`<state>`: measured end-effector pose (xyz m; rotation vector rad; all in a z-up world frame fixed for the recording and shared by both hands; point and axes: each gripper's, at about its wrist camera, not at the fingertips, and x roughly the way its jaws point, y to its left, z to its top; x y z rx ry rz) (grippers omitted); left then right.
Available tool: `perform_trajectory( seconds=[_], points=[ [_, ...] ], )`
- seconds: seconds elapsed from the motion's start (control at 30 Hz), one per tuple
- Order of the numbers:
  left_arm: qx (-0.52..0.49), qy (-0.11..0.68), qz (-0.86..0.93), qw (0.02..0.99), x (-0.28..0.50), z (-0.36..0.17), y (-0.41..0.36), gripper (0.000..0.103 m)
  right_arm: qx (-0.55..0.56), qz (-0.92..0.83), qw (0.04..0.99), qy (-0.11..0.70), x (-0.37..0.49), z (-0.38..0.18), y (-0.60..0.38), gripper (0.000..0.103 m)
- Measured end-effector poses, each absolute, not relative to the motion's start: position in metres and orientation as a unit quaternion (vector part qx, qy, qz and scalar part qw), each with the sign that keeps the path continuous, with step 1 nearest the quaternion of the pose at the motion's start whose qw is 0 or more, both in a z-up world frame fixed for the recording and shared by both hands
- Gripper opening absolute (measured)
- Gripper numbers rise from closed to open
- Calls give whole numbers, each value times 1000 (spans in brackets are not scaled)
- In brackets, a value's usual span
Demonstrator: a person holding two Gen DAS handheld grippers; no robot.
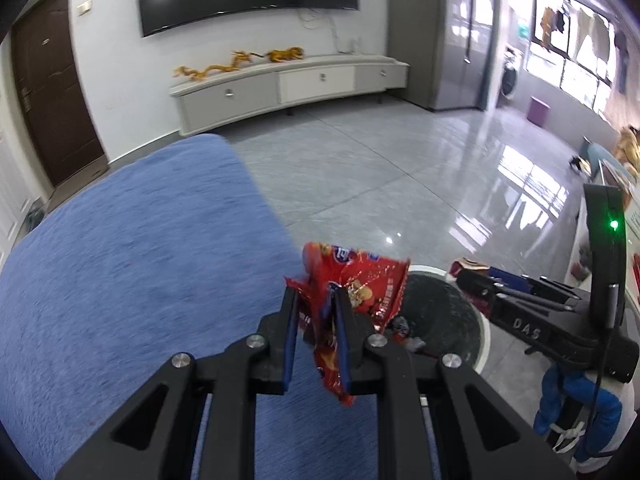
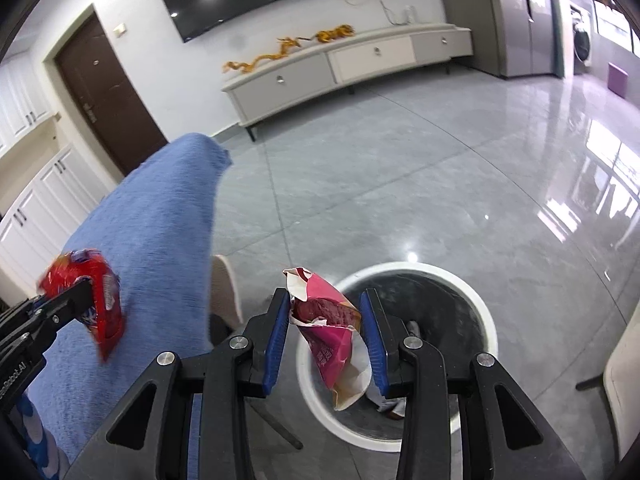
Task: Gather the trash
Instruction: 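Carry both wrappers over the bin and open both tools to drop them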
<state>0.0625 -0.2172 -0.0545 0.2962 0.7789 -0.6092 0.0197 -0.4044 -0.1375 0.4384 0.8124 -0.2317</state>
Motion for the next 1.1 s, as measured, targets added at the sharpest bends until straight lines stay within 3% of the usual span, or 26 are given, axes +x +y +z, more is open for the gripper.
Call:
perform_trajectory(
  seconds=[0.53,0.63,0.7,0.73,1.1],
  points=[
    [175,409,-336,830,79,-82,-319,19,257,-163,856,418,8,-182,-451,40],
    [156,424,-354,819,85,-83,-325,30,262,-172,852,420,7,-186,-457,41],
    [146,428,-361,815,87,-84,-329,47,265,-179,848,421,7,-190,-462,43],
    [143,429,-363,815,88,-84,-330,49,267,-183,847,422,7,-191,-463,45],
    [140,423,-351,824,88,-81,-316,51,273,-203,840,422,3,-193,-472,53]
  ],
)
